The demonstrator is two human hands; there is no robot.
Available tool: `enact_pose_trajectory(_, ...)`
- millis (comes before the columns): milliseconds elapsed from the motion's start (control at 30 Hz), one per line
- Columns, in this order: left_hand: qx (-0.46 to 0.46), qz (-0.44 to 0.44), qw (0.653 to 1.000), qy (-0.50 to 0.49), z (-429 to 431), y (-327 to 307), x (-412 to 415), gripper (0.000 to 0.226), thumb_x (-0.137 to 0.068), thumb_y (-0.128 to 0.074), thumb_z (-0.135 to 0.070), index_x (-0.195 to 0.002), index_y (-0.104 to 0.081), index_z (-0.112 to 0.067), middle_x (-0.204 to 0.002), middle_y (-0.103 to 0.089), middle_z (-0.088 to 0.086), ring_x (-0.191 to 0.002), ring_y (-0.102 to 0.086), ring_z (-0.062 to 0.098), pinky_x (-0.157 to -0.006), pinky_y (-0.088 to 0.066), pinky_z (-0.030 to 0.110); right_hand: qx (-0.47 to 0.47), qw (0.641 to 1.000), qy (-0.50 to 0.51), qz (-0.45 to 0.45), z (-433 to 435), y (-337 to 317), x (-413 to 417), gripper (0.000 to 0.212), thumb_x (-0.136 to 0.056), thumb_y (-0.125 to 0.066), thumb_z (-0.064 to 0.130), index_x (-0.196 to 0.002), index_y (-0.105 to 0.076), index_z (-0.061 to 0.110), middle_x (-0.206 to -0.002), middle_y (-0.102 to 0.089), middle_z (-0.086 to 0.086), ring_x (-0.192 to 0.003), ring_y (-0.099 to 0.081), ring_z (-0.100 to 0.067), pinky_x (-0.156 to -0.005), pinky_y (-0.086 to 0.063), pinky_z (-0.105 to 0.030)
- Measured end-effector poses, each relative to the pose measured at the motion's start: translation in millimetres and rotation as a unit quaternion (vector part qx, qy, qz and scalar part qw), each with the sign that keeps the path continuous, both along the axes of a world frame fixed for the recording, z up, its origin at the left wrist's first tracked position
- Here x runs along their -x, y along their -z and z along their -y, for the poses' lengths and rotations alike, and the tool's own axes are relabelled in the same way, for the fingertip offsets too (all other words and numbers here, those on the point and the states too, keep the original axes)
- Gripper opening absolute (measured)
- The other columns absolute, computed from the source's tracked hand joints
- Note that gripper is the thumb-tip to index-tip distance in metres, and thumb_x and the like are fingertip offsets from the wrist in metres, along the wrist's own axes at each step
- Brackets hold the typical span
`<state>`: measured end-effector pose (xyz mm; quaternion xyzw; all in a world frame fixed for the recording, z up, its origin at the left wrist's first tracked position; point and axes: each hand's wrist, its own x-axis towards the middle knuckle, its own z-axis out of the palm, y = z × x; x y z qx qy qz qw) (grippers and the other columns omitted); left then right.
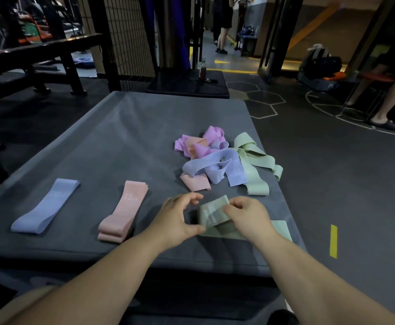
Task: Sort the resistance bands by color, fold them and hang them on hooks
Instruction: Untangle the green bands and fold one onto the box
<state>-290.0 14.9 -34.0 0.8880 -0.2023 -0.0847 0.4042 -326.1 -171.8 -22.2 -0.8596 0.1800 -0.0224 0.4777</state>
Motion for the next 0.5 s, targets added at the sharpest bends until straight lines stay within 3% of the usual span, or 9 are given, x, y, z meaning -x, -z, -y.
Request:
enact_pose_trajectory(133,-0.062,0.025,0.996,0.056,7.7,2.5,0.8,0.092,-0.064,-0.085,-0.044,-0.141,-0.036,-0.040,-0.123,-0.047,-0.026,-0.129,-0.033,0.003,-0.111,-0.025,0.030,-0.046,0.999,0.011,-0.007,13.0,-3.0,1.9,0.010,-0.085,-0.064,0.015,-0.077,-0.069,0.012,-0.066,-0.066,0.005,-0.061,-0.059,-0.010,-0.059,-0.045,-0.022)
enact_pose_trajectory(200,-0.085,0.054,0.993,0.056,14.2,3.6,1.1,0.090,-0.067,-0.083,-0.044,-0.142,-0.033,-0.038,-0.127,-0.049,-0.022,-0.130,-0.034,0.006,-0.109,-0.024,0.029,-0.076,0.997,0.010,-0.001,17.5,-6.1,3.9,0.010,-0.086,-0.063,0.011,-0.080,-0.070,0.015,-0.070,-0.068,0.007,-0.056,-0.060,-0.005,-0.051,-0.041,-0.012)
enact_pose_trajectory(267,-0.073,0.065,0.994,0.050,18.5,4.3,0.8,0.084,-0.071,-0.081,-0.039,-0.141,-0.035,-0.035,-0.117,-0.048,-0.022,-0.126,-0.040,0.008,-0.105,-0.027,0.027,-0.111,0.994,0.015,0.003,22.1,-9.2,5.7,0.011,-0.086,-0.062,0.008,-0.082,-0.070,0.012,-0.072,-0.068,0.005,-0.053,-0.059,-0.003,-0.047,-0.039,-0.010)
enact_pose_trajectory(400,-0.011,0.038,0.997,0.060,19.5,3.3,-2.1,0.066,-0.071,-0.079,-0.026,-0.125,-0.043,-0.036,-0.109,-0.046,-0.026,-0.114,-0.050,0.006,-0.100,-0.038,0.025,-0.141,0.990,0.016,-0.002,29.6,-17.1,8.1,0.015,-0.086,-0.060,0.007,-0.075,-0.066,0.015,-0.064,-0.063,0.005,-0.050,-0.056,-0.005,-0.052,-0.036,-0.021)
enact_pose_trajectory(500,0.037,0.032,0.997,0.065,14.5,-1.3,-6.1,0.059,-0.070,-0.077,-0.018,-0.106,-0.039,-0.046,-0.110,-0.048,-0.027,-0.106,-0.051,-0.003,-0.093,-0.041,0.019,-0.171,0.985,0.021,0.003,32.1,-22.7,6.2,0.017,-0.086,-0.061,0.005,-0.072,-0.061,0.014,-0.060,-0.059,0.007,-0.054,-0.055,-0.011,-0.053,-0.035,-0.022)
